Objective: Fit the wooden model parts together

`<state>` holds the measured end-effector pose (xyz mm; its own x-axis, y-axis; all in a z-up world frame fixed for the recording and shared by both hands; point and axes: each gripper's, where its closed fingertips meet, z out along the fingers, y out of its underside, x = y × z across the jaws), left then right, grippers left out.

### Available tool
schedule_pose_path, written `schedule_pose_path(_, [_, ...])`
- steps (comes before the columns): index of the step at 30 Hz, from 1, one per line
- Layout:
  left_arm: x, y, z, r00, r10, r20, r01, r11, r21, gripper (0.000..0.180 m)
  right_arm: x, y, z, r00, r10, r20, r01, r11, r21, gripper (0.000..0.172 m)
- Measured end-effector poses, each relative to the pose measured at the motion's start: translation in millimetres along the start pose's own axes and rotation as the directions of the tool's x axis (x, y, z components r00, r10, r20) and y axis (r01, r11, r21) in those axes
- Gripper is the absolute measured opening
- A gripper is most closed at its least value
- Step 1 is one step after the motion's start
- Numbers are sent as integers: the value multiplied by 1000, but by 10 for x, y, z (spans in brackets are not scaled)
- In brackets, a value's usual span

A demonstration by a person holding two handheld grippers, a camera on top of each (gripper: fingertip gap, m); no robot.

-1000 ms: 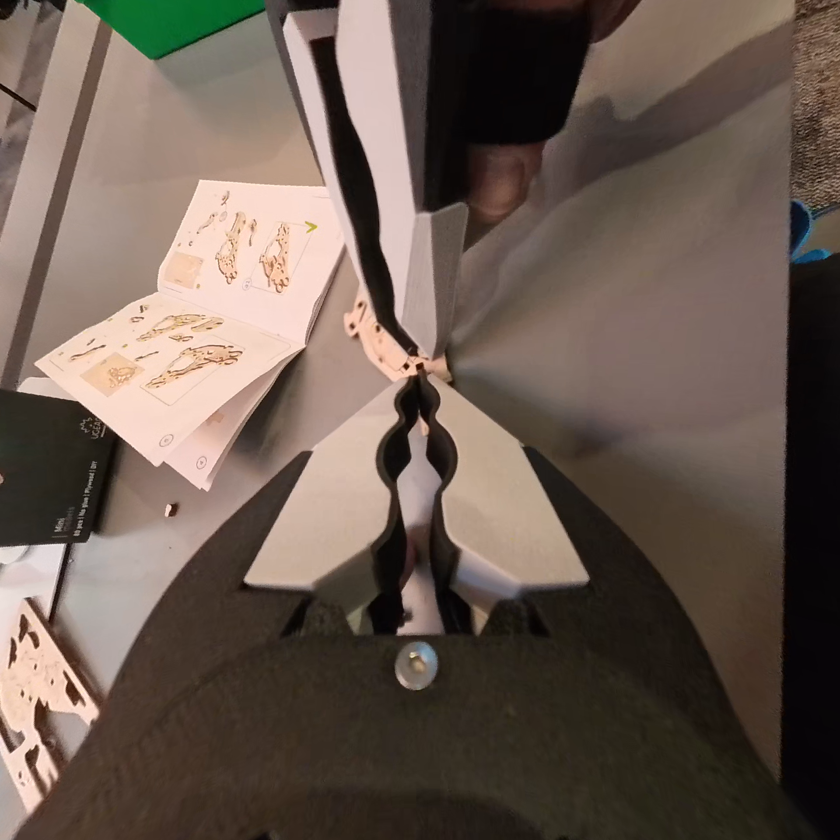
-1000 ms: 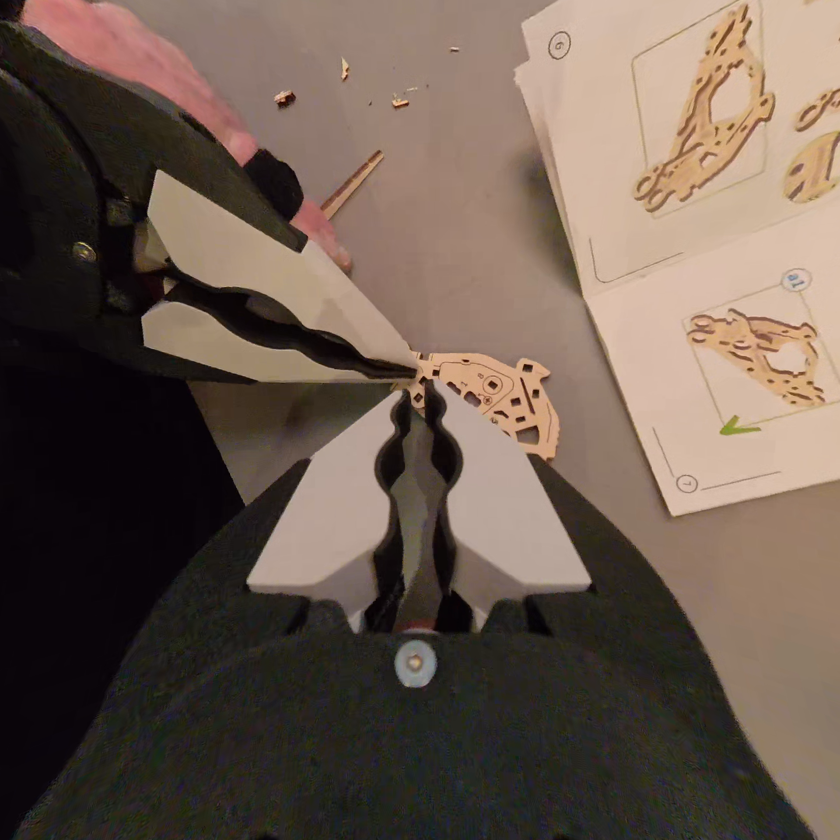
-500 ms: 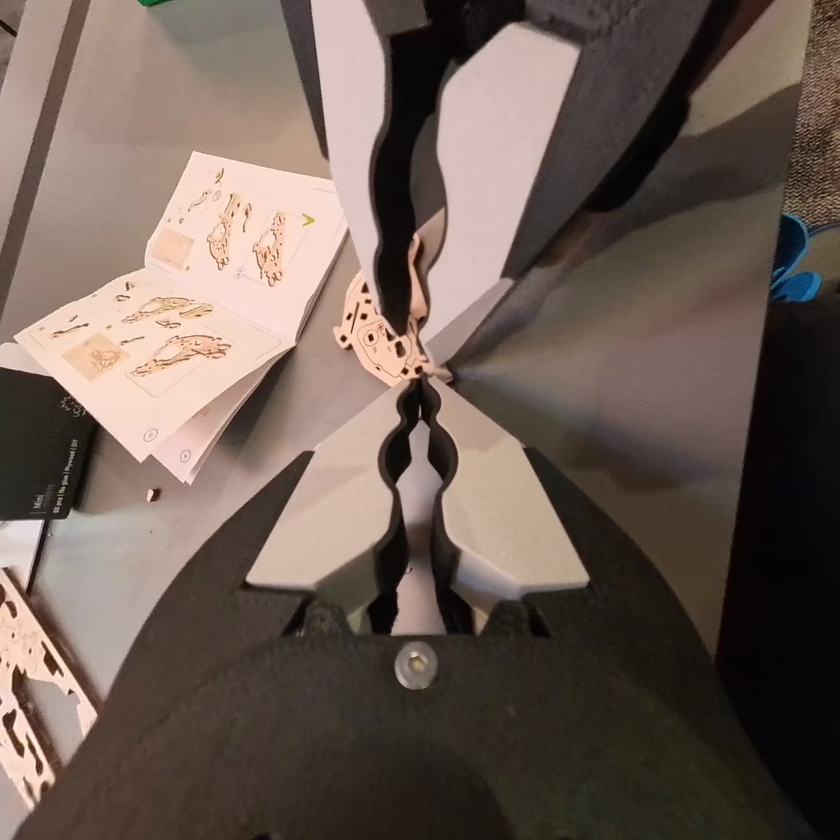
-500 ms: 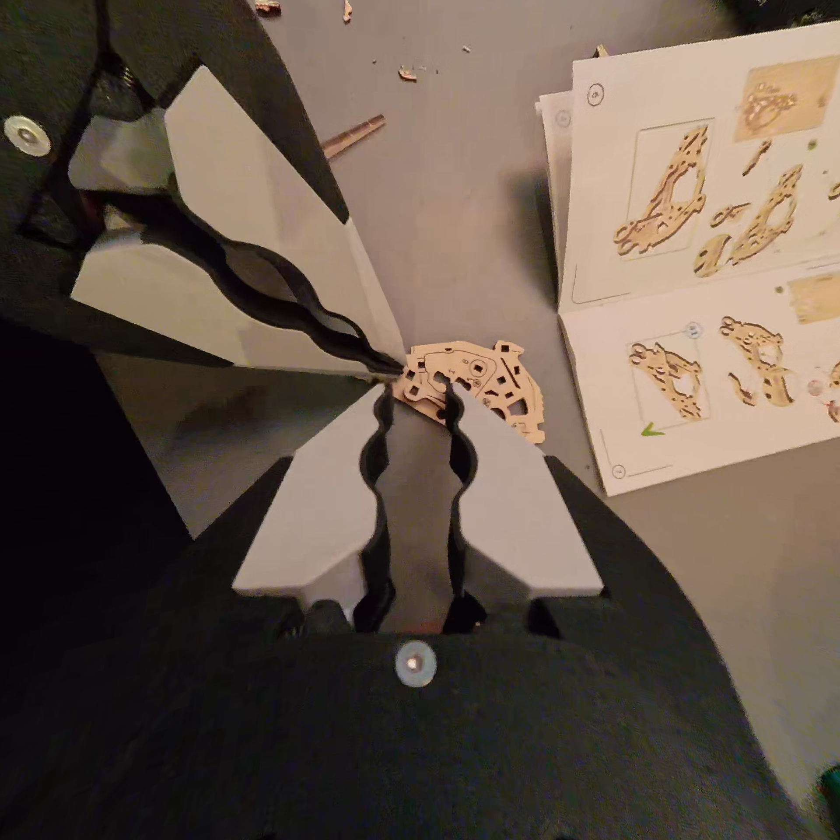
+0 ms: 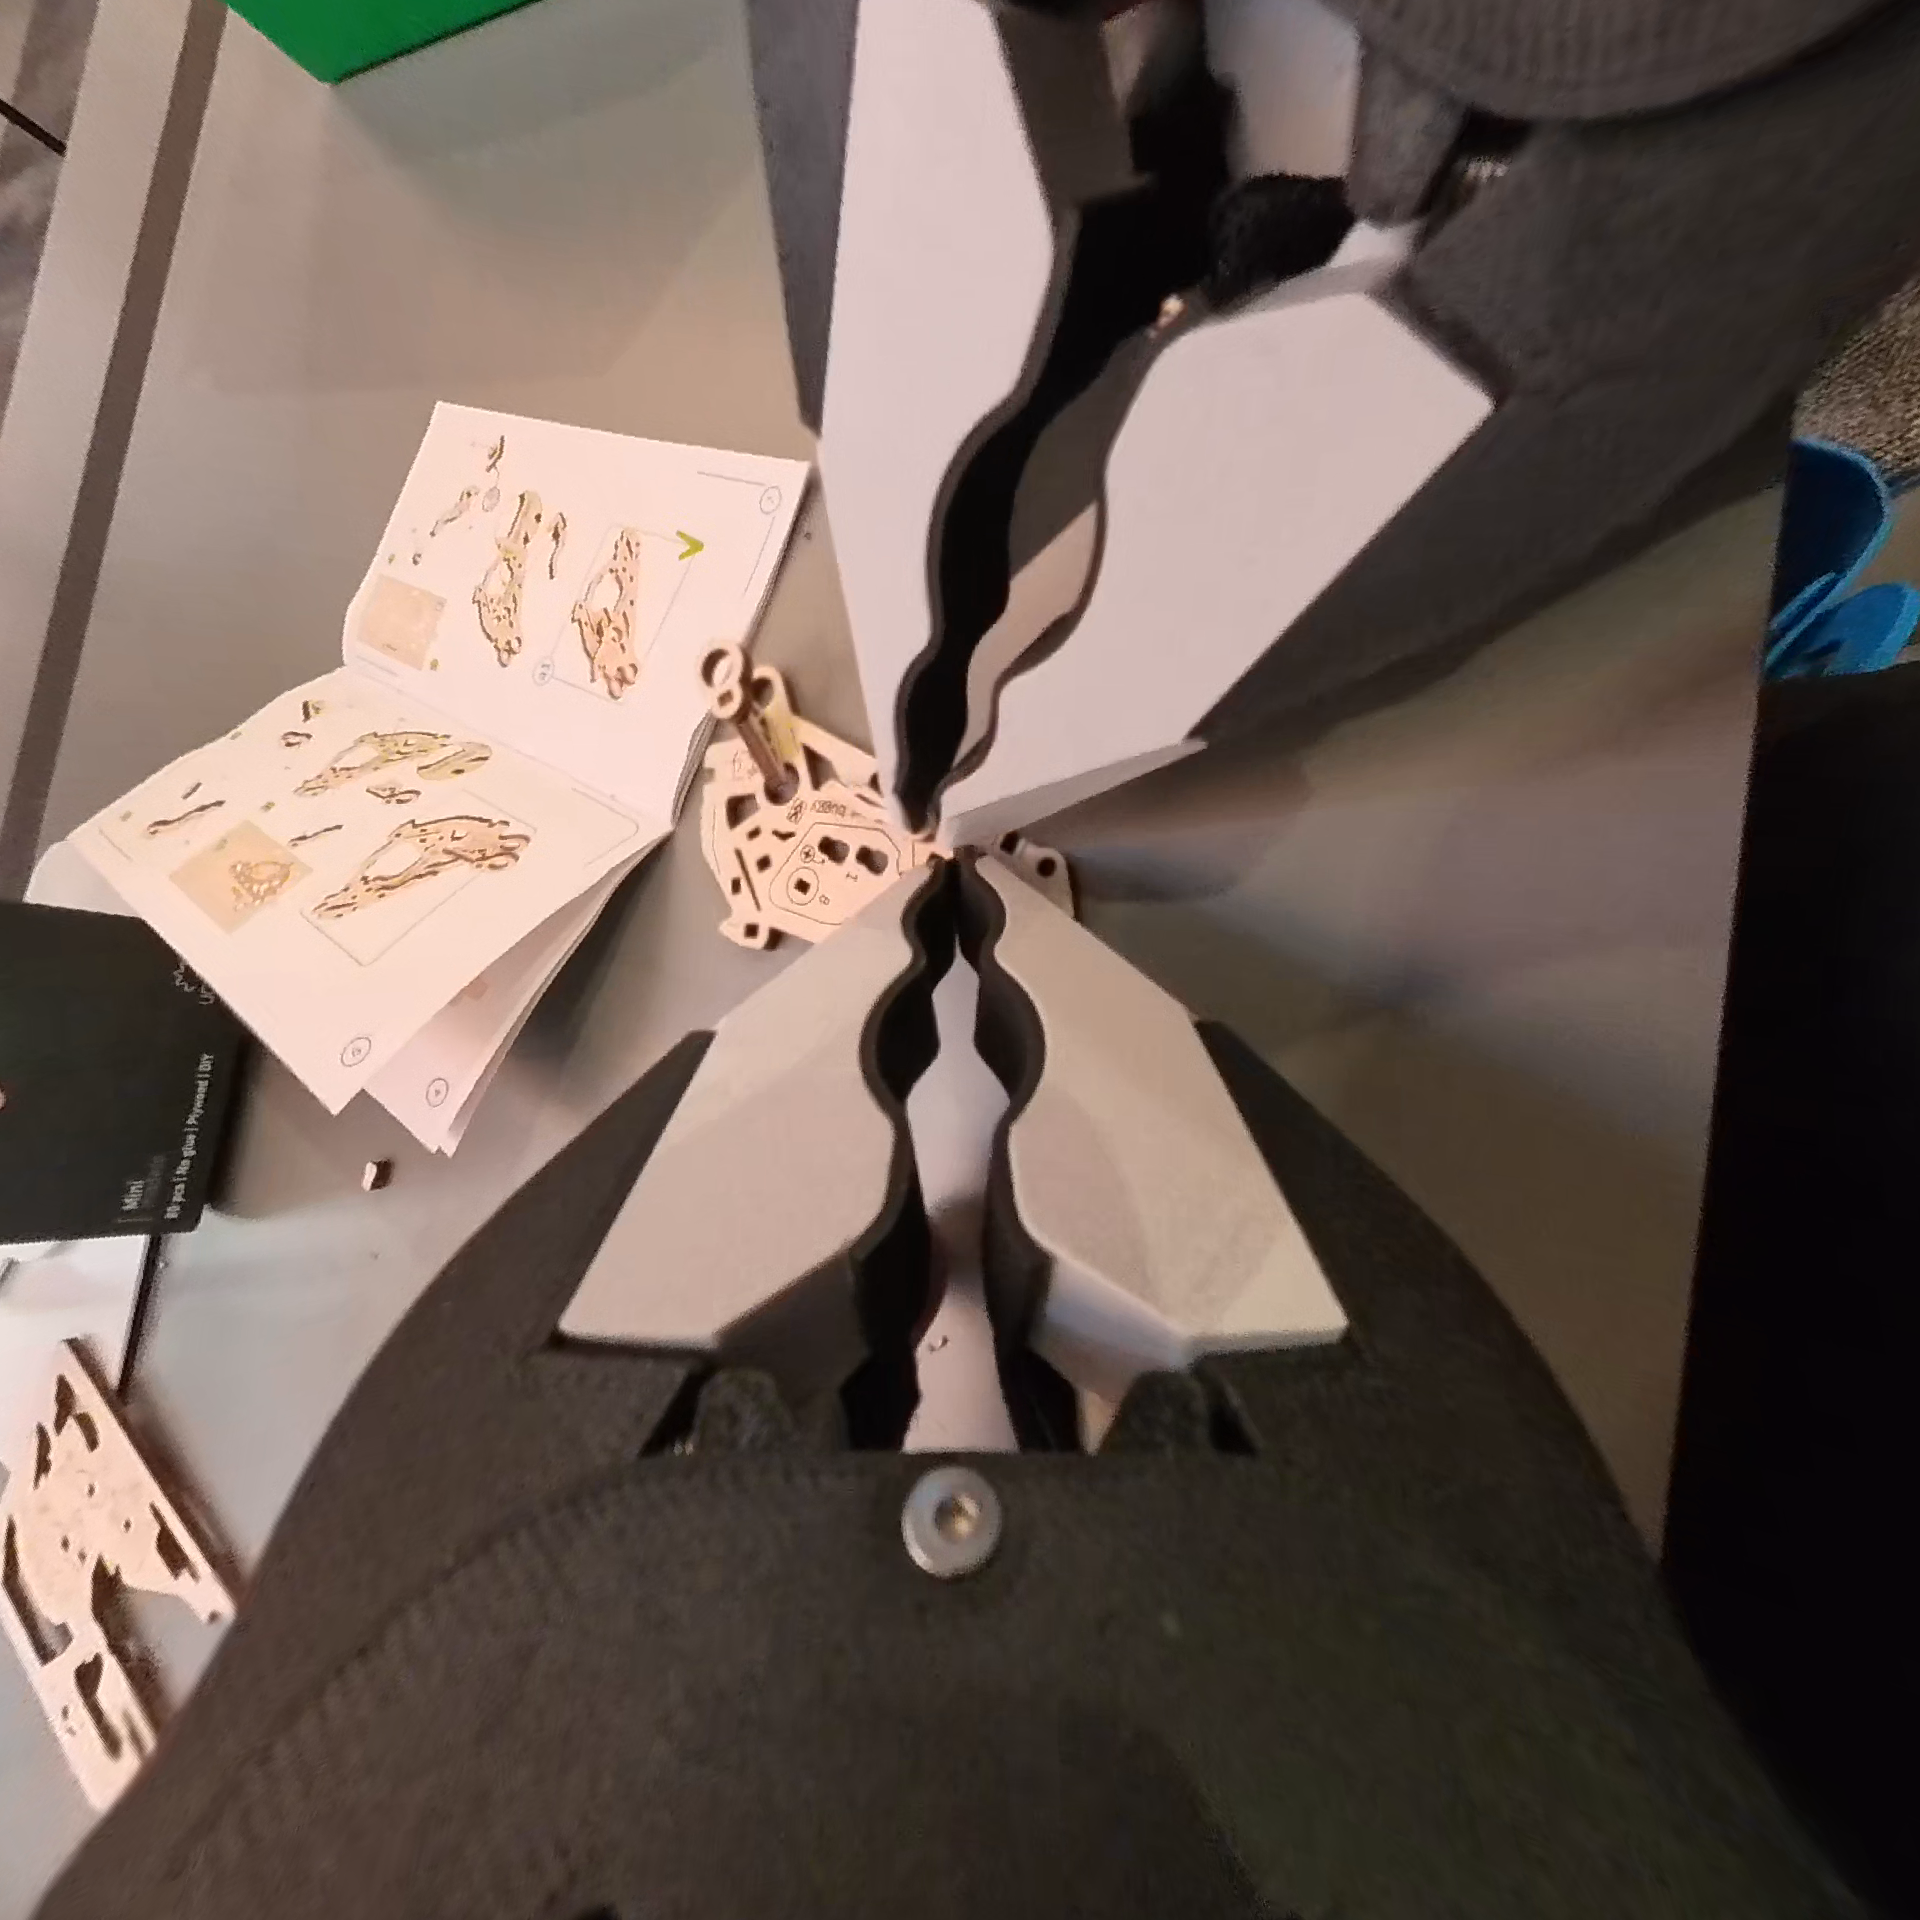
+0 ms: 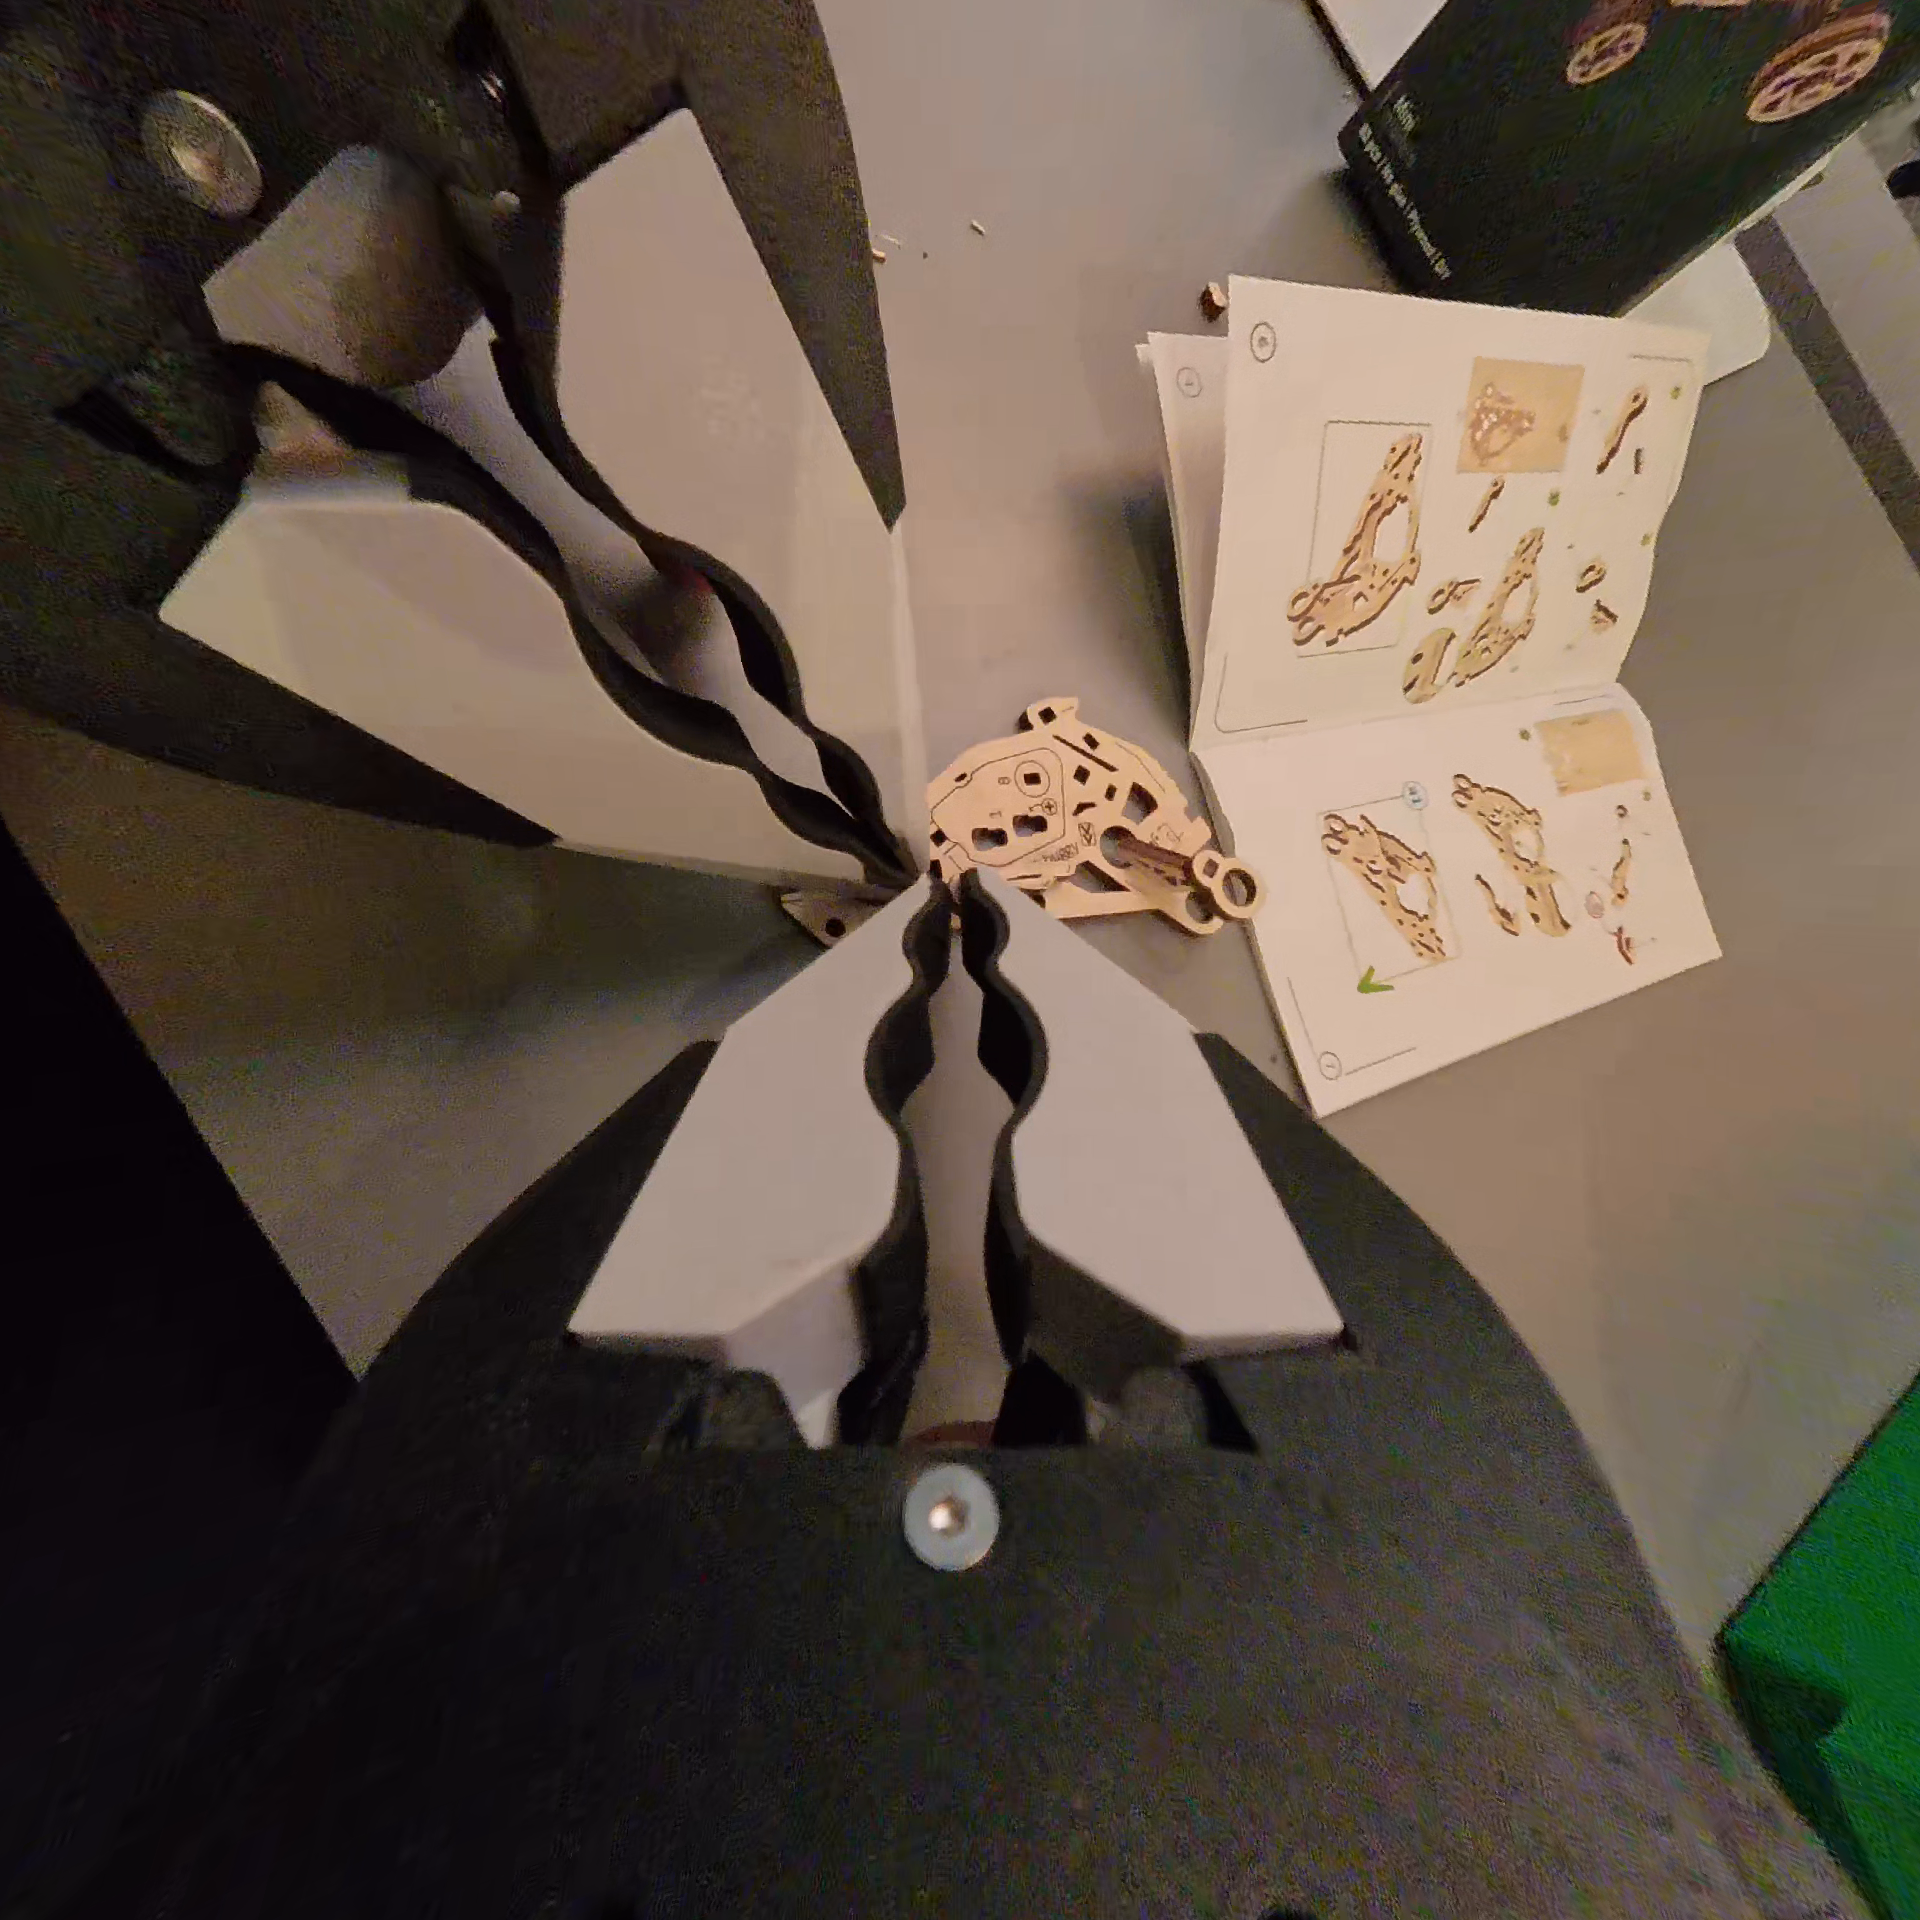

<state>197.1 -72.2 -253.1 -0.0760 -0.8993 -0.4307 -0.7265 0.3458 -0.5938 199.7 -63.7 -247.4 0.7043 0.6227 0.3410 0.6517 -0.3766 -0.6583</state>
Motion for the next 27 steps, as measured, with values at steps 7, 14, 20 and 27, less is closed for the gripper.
schedule_pose_path(7, [-9,-13,14,1000,13,1,-13,1000,9,0,31,8,-7,999,6,-54,-5,1000,21,0])
schedule_pose_path(14, [-22,-19,28,1000,-9,2,9,1000,7,0,463,-137,-219,974,122,-192,-99,987,126,0])
schedule_pose_path(20, [-23,-24,28,999,-42,-4,42,999,19,0,99,-79,-111,993,119,-11,-118,990,79,0])
schedule_pose_path(27, [-21,-29,30,999,-27,-29,27,999,25,0,91,39,-20,998,-39,-51,39,999,-4,12])
